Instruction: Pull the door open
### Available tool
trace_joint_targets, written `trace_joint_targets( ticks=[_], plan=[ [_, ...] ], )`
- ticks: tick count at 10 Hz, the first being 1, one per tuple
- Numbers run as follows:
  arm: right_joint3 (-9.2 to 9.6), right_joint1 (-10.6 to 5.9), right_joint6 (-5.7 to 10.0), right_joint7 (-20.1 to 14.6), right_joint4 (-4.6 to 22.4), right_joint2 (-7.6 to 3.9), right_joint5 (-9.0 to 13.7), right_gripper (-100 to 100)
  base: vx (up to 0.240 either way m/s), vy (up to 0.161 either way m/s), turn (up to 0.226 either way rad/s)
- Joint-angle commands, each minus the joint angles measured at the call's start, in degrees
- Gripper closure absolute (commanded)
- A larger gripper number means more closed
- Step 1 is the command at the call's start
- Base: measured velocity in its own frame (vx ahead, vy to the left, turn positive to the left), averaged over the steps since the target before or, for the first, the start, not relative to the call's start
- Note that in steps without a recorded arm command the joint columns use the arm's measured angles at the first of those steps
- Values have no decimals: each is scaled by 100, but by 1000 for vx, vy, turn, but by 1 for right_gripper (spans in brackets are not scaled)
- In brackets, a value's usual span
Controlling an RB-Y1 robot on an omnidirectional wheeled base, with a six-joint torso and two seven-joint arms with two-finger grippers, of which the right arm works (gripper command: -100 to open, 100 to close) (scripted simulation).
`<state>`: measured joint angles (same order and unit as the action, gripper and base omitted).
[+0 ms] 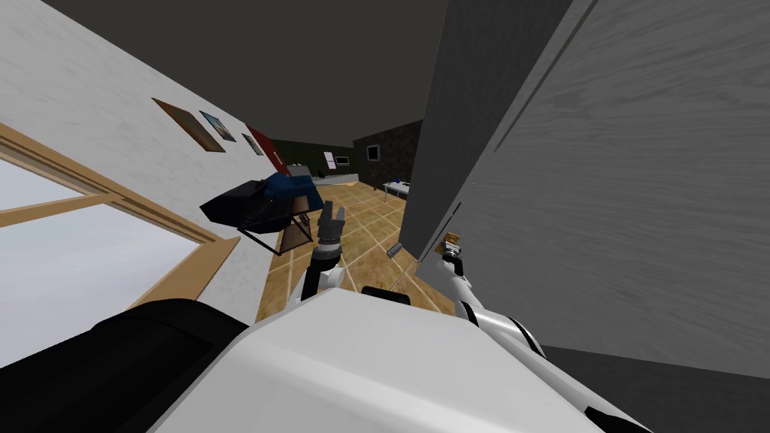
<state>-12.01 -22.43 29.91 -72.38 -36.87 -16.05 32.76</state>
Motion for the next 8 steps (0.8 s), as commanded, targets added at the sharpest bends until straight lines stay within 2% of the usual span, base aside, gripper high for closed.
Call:
trace_joint_targets(
  ticks=[1,8],
  plan=[
    [98,22,-45,-74,-42,13,-31,100,-207,-39,100],
    [520,58,-192,-433,-190,-67,-165,100,-223,-48,105]
  ],
)
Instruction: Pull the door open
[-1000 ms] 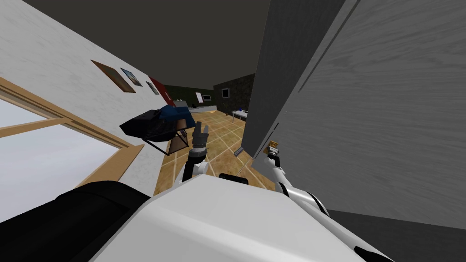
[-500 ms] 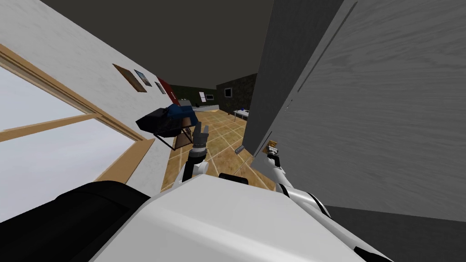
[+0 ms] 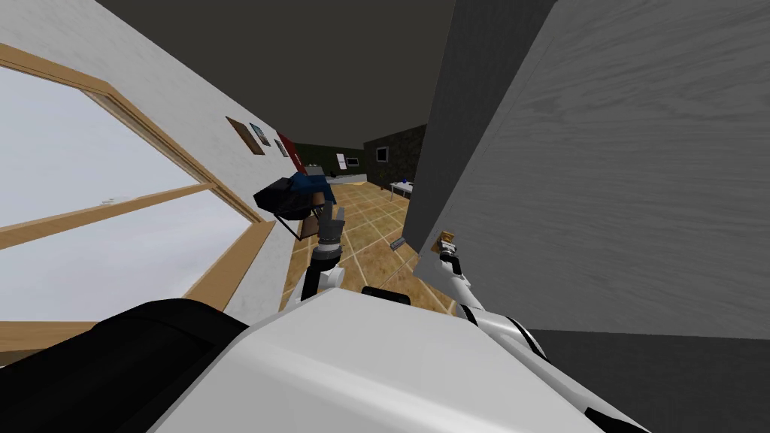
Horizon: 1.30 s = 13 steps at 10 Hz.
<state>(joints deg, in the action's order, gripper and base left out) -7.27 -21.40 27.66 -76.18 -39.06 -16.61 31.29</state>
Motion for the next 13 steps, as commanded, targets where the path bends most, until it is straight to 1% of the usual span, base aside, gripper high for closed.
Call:
trace_joint_targets(
  ticks=[1,2,3,4,7,10,11,13],
  plan=[
    [106,-40,12,-104,8,-23,-37,100,-235,-46,85],
    [146,-36,-2,-139,-7,-30,-50,100,-240,-34,74],
    [119,-45,18,-123,30,-32,-41,100,-101,-10,29],
    [217,-20,-5,-197,13,-36,-70,100,-125,-46,86],
    [385,3,-20,-339,-51,-76,-120,100,-204,-50,94],
    [581,31,-39,-506,-126,-123,-179,100,-224,-67,96],
    [673,44,-47,-584,-161,-145,-207,100,-199,-63,114],
    [771,58,-57,-667,-199,-169,-236,100,-219,-58,85]
  ],
)
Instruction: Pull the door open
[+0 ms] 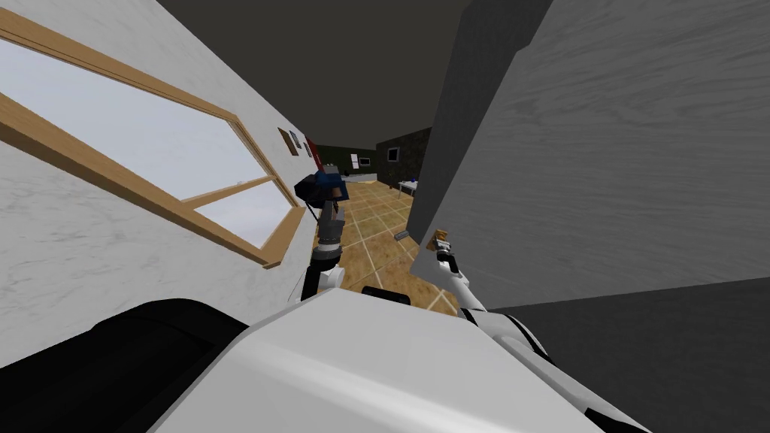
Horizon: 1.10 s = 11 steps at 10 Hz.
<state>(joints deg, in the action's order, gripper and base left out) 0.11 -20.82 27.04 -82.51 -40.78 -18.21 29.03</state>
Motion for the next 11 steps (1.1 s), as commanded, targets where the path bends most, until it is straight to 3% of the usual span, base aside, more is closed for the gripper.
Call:
trace_joint_targets(
  ticks=[1,2,11],
  plan=[
    [80,6,1,-74,-45,-20,-24,100,-176,-46,67],
    [62,-4,19,-53,22,-10,-19,100,-73,-16,23],
    [652,86,4,-571,-219,-183,-198,100,-188,-69,82]
  ],
)
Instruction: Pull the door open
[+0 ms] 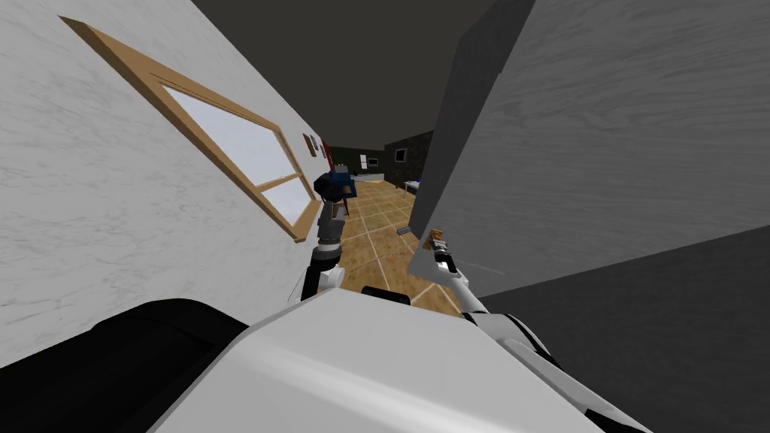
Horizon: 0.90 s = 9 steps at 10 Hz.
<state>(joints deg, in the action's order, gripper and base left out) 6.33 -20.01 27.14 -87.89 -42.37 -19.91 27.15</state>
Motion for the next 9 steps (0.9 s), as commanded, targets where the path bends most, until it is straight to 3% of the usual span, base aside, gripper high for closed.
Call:
trace_joint_targets(
  ticks=[1,3,6,9],
  plan=[
    [83,12,-7,-80,-84,-30,-27,100,-192,-81,71],
    [106,39,-51,-89,-122,-39,-31,100,-132,-54,51],
    [533,218,34,-522,-390,-316,-144,100,-98,-21,-20],
    [836,342,108,-835,-595,-529,-225,100,-137,-42,-17]
  ],
)
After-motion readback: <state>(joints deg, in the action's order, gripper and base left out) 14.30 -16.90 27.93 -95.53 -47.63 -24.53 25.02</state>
